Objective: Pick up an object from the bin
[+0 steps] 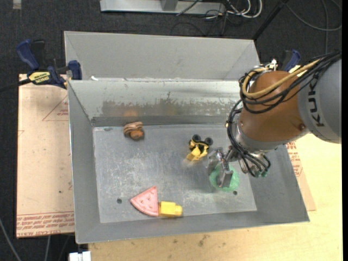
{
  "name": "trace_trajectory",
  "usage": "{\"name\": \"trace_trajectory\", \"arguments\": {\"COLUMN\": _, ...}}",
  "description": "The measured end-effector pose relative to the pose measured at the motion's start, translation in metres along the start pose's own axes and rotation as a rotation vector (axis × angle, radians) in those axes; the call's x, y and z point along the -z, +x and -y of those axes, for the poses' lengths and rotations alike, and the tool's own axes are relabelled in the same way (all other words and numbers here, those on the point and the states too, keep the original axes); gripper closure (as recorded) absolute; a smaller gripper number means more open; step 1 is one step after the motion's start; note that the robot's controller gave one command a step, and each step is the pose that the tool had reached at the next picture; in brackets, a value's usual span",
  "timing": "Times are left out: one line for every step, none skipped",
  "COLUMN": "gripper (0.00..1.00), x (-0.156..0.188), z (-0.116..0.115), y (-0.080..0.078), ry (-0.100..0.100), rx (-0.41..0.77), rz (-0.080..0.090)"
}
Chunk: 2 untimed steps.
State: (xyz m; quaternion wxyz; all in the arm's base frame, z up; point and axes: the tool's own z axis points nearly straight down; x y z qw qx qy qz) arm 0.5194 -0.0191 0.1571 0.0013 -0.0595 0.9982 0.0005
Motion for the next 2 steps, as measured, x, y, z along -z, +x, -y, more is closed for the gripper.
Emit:
{"name": "trace_trajectory", "arguments": {"gripper": 1.0, "x": 0.0, "z": 0.0, "y": 0.0, "ry": 0.0, "rx": 0.0, "rz": 0.0}}
{"name": "trace_trajectory", "arguments": {"gripper": 1.0, "x": 0.124, "z": 0.009, "y": 0.001, "ry": 0.001, "rx": 0.008, "rz": 0.001}}
